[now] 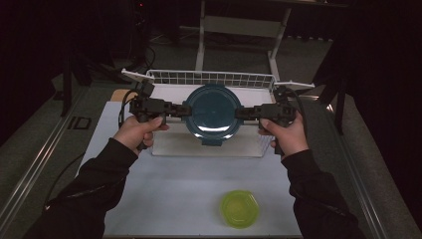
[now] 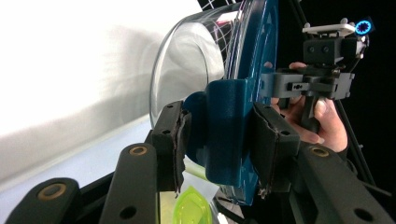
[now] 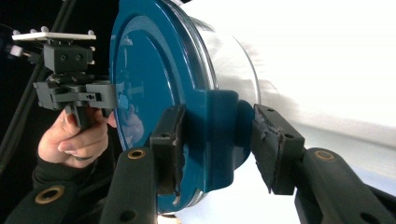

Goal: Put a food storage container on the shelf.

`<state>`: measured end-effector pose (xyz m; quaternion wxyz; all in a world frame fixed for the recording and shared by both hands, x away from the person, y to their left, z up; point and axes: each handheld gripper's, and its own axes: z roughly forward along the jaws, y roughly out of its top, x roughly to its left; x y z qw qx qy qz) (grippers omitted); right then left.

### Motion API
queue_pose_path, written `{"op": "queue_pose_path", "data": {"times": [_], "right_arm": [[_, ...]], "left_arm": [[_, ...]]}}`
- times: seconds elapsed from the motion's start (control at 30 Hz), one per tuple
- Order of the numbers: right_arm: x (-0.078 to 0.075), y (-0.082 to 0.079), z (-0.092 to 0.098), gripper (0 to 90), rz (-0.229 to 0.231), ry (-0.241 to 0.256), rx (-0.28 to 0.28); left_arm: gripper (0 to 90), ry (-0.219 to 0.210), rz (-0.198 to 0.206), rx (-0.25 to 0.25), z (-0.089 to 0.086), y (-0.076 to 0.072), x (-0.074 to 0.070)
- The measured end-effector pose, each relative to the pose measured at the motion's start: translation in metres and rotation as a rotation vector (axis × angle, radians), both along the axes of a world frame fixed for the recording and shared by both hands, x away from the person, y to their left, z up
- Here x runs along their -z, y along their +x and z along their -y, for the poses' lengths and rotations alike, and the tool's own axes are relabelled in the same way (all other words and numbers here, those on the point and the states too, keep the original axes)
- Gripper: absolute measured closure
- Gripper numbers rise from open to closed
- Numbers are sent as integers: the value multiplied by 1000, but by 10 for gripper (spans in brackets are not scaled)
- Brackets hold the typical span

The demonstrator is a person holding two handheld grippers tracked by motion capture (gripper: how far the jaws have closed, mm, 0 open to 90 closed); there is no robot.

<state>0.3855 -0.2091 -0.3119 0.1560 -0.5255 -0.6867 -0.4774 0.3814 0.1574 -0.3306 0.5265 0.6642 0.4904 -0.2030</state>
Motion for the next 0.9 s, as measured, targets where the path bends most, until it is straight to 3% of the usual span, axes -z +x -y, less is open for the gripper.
{"op": "queue_pose_path", "data": {"times": [0.37, 0.63, 0.9], "right_arm": [[0, 19, 7, 553, -26, -6, 40], [-3, 26, 8, 552, -43, -7, 51], [-4, 33, 8, 536, -80, -18, 43]], "left_arm": [[570, -2, -13, -30, 8, 22, 1], [568, -8, -12, -34, 10, 29, 0], [558, -50, -40, -49, 9, 38, 6]]}}
